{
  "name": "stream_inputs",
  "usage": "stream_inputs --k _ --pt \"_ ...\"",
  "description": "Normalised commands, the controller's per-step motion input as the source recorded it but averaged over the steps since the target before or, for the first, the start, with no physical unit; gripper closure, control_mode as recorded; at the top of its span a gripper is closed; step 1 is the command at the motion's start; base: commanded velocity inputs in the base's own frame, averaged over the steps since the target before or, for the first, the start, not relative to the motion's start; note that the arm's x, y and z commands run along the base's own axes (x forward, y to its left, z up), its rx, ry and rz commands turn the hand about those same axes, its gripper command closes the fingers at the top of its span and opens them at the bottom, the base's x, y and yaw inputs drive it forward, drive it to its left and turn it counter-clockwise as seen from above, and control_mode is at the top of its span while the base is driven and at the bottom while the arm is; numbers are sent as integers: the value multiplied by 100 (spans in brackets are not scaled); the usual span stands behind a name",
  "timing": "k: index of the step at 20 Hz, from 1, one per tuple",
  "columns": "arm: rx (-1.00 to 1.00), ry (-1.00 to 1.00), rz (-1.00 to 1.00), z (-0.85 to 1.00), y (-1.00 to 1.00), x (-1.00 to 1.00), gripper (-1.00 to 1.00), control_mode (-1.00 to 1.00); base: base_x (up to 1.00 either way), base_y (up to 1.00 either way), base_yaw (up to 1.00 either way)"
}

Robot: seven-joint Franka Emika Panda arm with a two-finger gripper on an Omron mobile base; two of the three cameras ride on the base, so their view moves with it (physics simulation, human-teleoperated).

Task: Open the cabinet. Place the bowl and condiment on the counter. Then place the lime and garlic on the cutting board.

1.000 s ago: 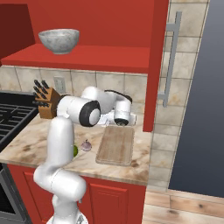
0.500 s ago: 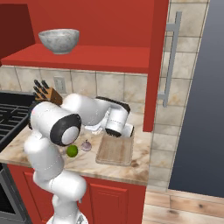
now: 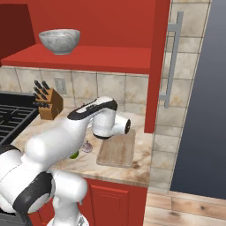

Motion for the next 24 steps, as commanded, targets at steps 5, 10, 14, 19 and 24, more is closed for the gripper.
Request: stream_inputs --k 5,10,14,19,24 --pt "-32 7 -17 76 37 -67 -100 -100 0 0 0" --pt "-35 -5 2 11 48 -48 -100 -100 0 0 0" --pt "-36 -17 2 69 36 -15 -100 -100 0 0 0" --pt "-41 -5 0 100 31 0 -100 -100 0 0 0" --pt "-38 -6 0 100 11 0 -100 -100 0 0 0"
